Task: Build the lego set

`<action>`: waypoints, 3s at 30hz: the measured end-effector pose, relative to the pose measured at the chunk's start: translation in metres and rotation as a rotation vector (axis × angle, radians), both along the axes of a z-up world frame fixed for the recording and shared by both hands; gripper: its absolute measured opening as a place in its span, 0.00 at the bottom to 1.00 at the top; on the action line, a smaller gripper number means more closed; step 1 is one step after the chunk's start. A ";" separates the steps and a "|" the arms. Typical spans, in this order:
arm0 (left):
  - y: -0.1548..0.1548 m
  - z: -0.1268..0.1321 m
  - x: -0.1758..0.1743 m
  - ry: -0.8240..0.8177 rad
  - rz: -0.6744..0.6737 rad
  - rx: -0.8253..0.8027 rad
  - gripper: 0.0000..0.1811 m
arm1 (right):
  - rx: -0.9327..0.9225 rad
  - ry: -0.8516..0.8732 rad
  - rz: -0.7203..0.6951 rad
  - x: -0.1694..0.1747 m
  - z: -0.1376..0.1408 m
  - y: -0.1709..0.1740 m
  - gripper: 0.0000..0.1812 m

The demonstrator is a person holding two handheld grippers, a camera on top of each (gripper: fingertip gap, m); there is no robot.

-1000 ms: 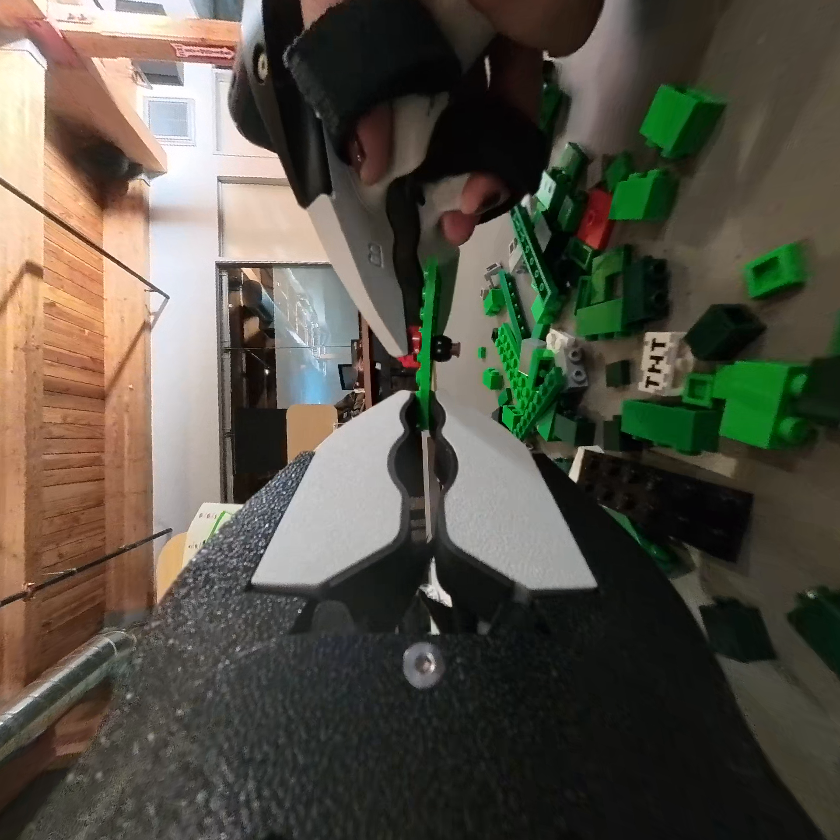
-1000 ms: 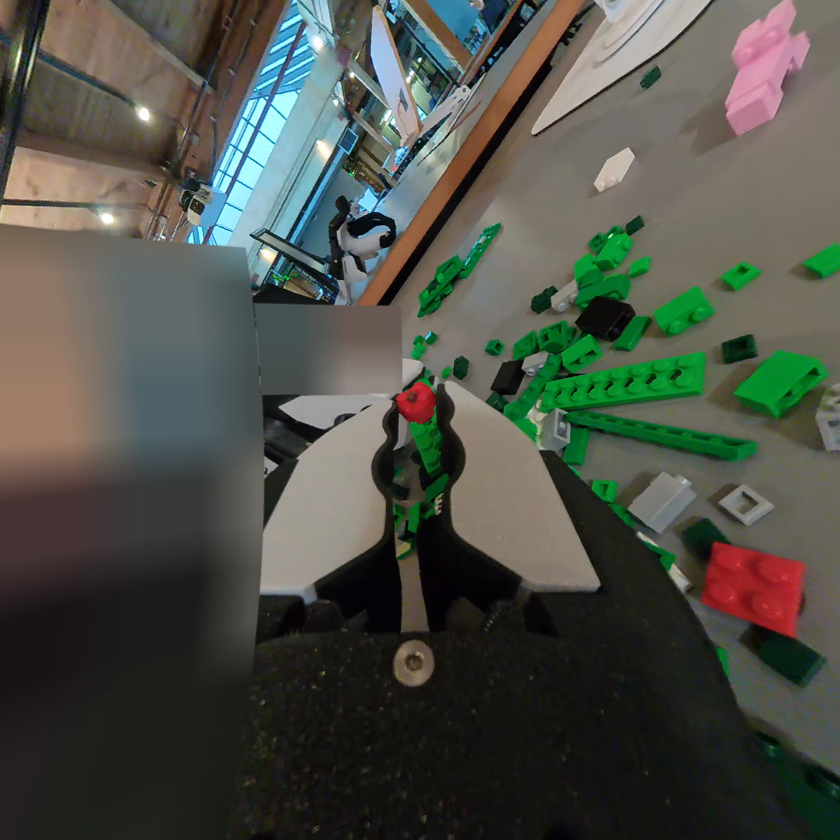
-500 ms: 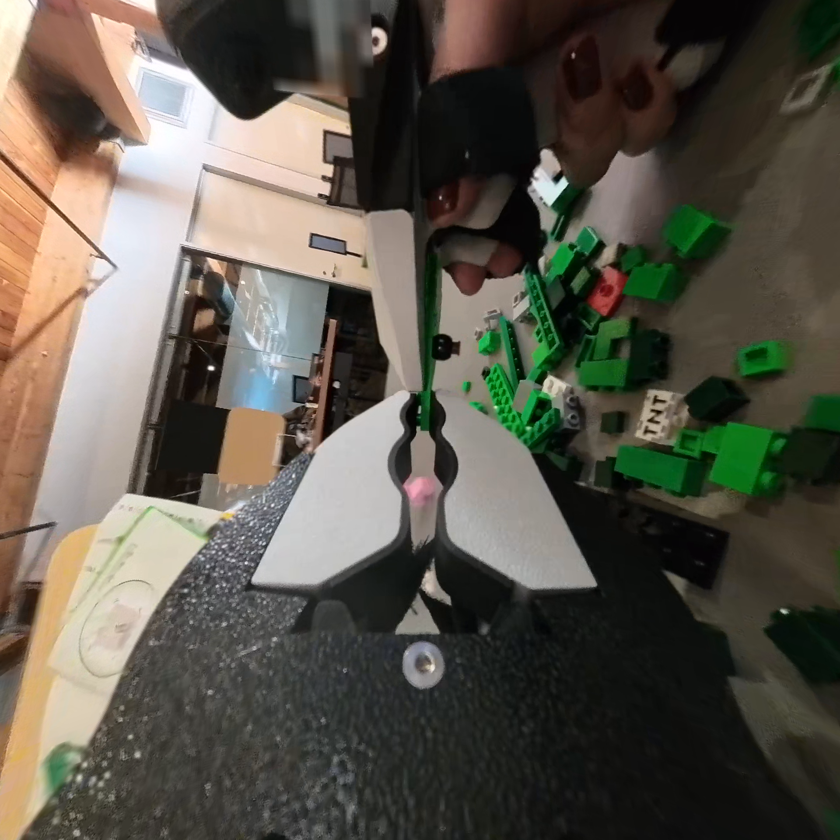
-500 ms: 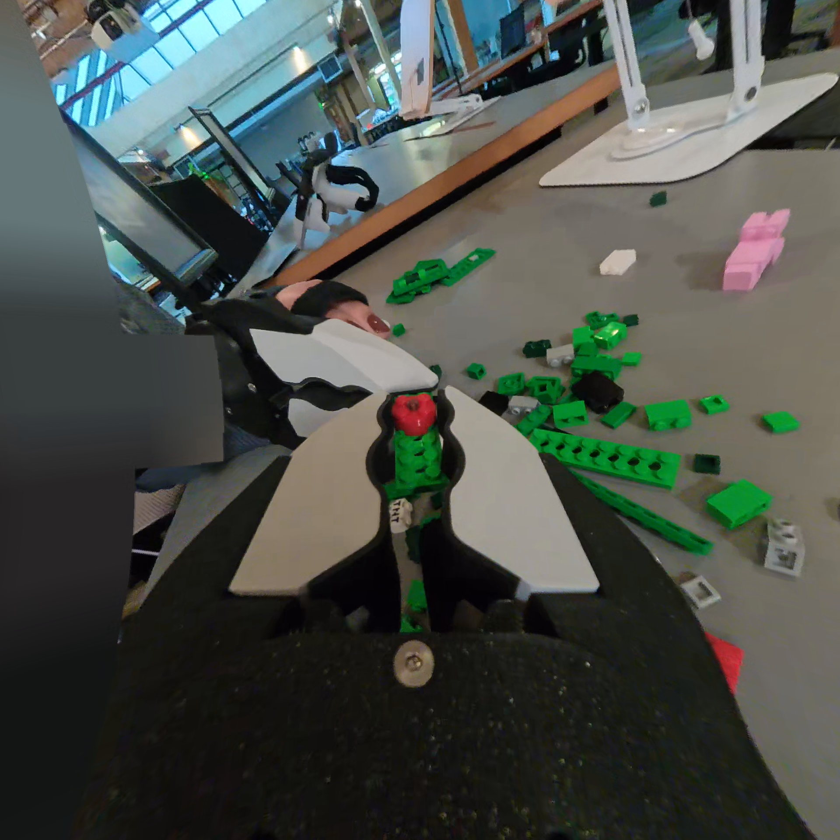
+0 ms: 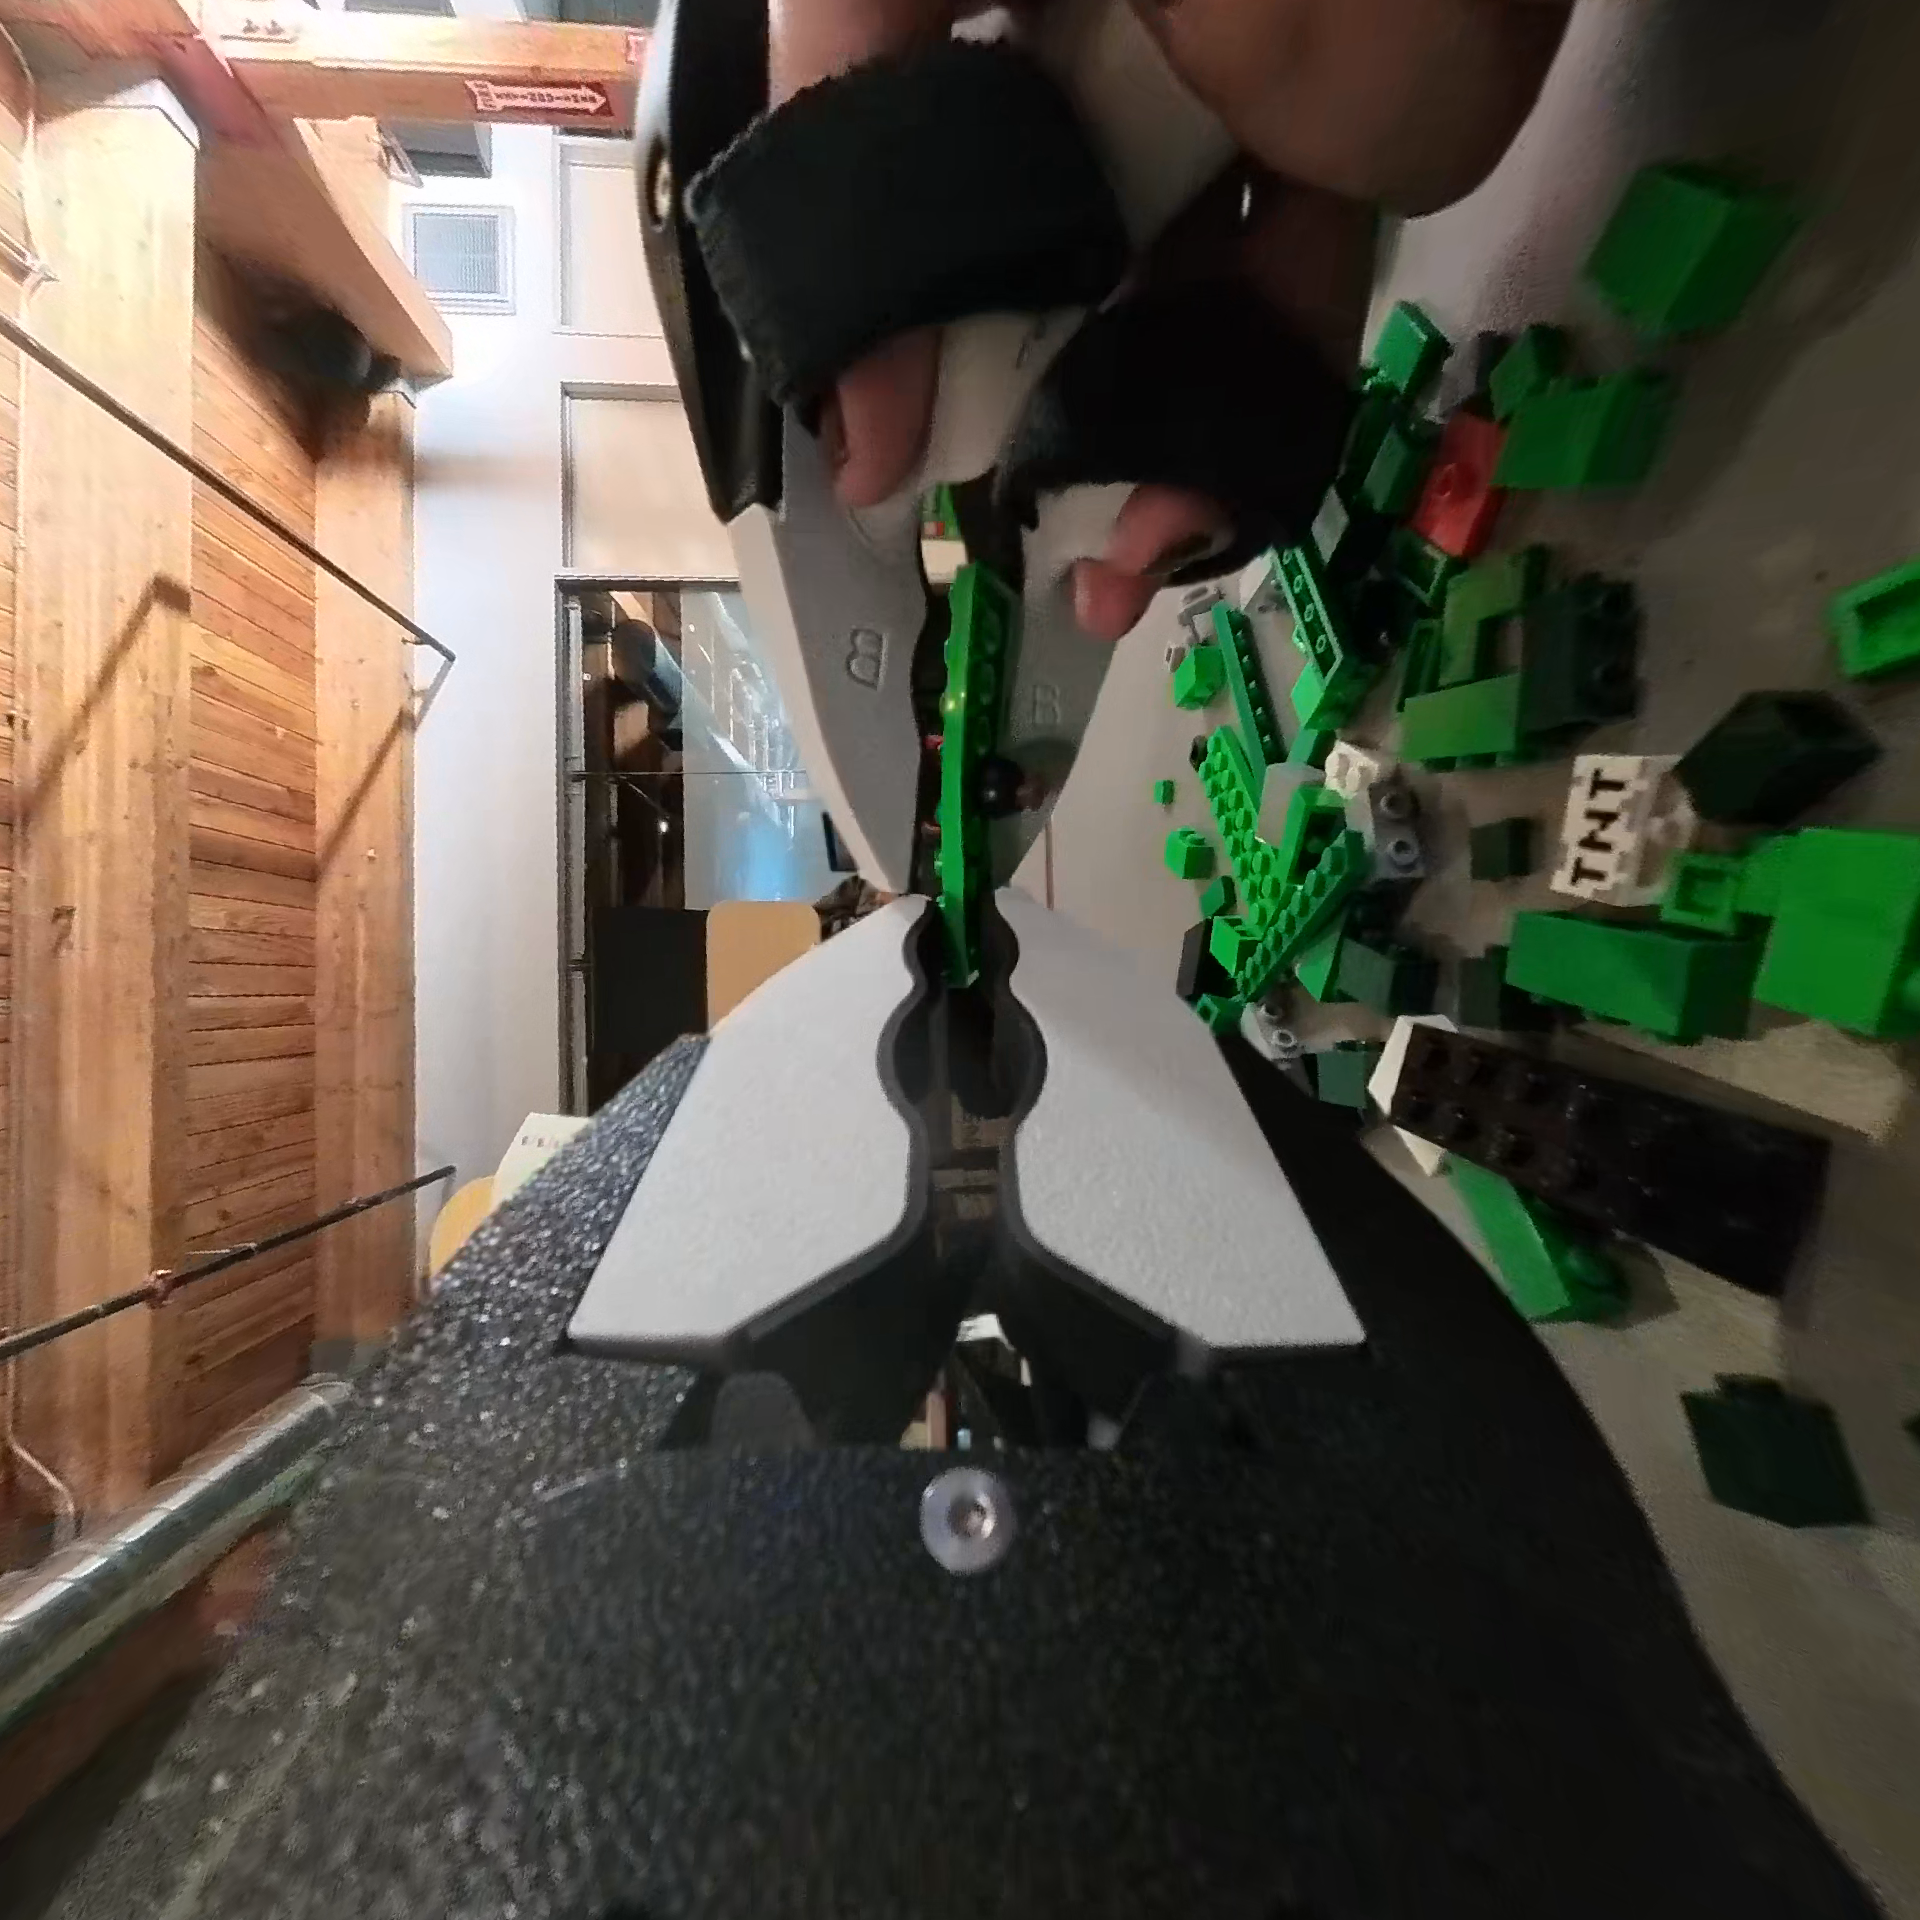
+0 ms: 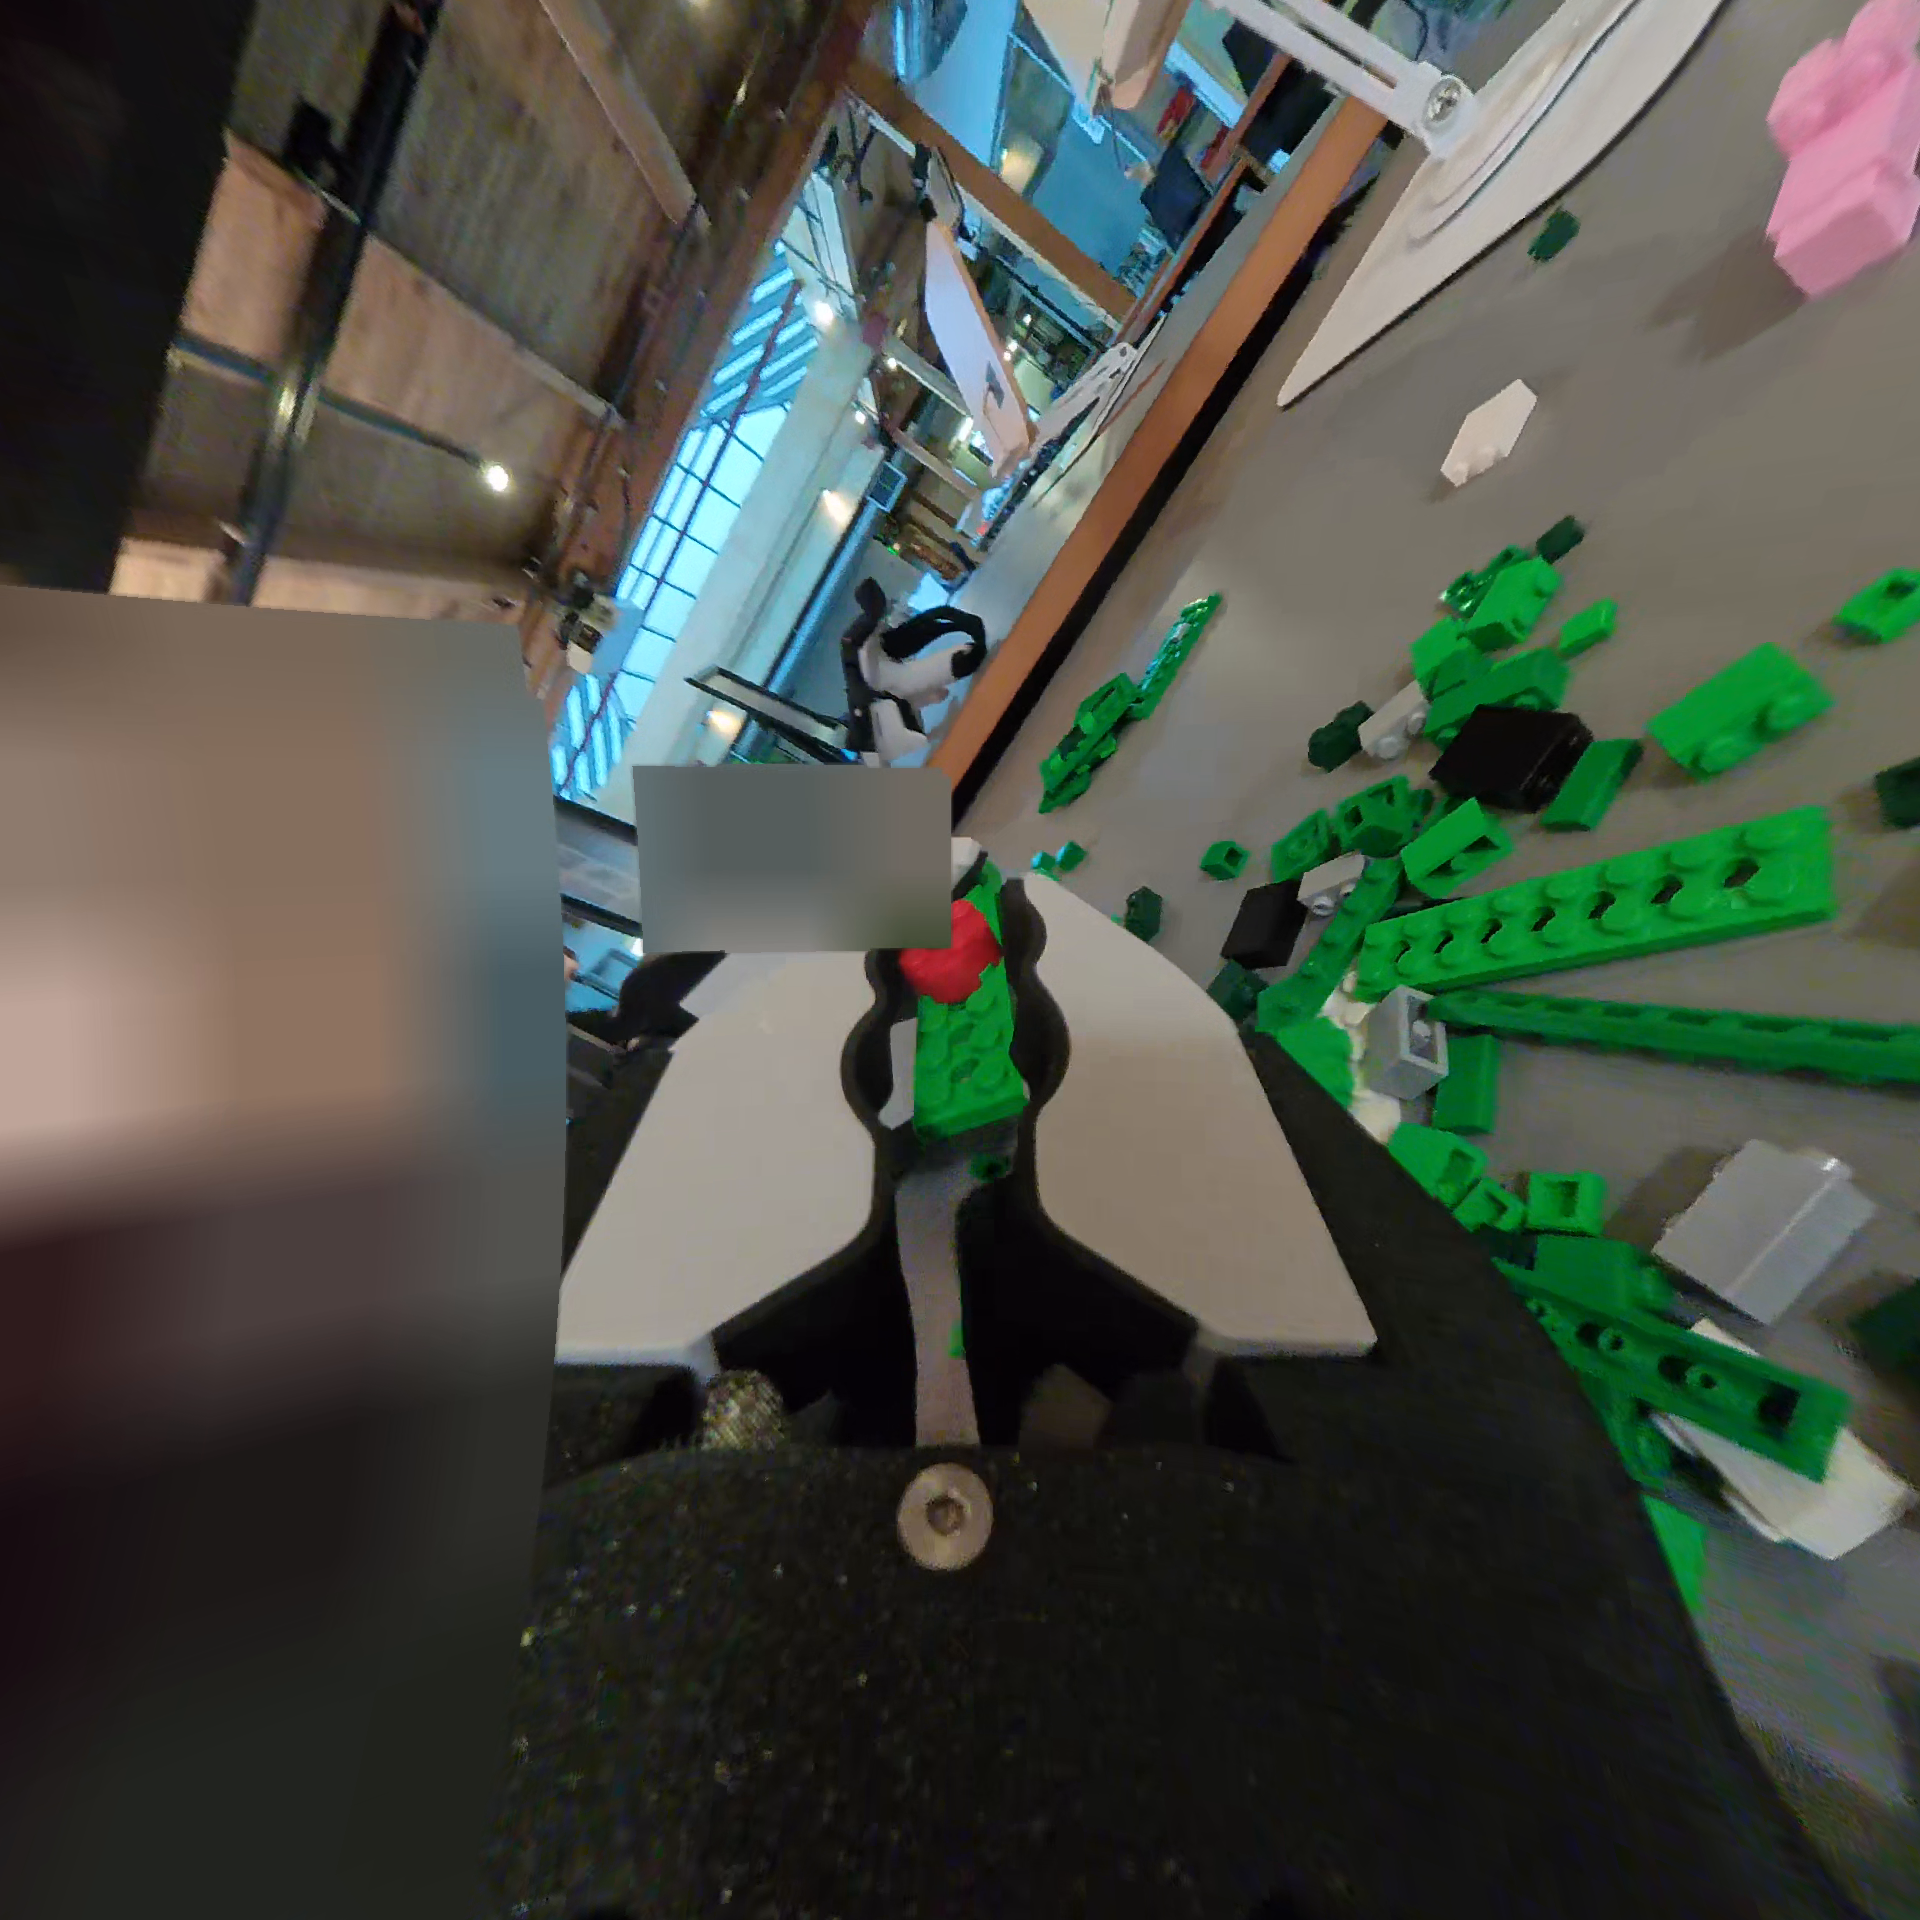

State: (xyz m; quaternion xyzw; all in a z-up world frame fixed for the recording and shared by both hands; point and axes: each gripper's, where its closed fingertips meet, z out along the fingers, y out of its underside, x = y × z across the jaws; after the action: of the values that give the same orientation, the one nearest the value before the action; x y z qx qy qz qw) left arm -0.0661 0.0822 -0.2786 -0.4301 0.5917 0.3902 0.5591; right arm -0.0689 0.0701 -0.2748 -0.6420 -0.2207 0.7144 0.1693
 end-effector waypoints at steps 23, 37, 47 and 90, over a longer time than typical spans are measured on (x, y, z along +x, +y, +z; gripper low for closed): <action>0.000 -0.014 0.001 -0.072 -0.028 -0.153 0.02 | 0.529 -0.270 0.009 0.015 -0.018 0.012 0.19; -0.004 -0.013 0.006 -0.484 -0.083 -0.441 0.13 | 1.171 -0.382 -0.065 0.021 -0.016 0.012 0.09; -0.026 0.023 0.012 -1.560 -0.483 -1.395 0.14 | 1.688 -0.253 -0.167 0.015 0.008 -0.011 0.09; 0.006 0.014 -0.006 -1.513 -0.220 -0.924 0.02 | 1.290 -0.476 -0.443 0.000 0.002 0.019 0.20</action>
State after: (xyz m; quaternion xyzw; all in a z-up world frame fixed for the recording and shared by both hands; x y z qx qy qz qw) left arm -0.0718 0.0879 -0.2648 -0.6957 0.2007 -0.3314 0.6049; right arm -0.0690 0.0889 -0.2728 -0.5823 -0.4939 0.2315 0.6028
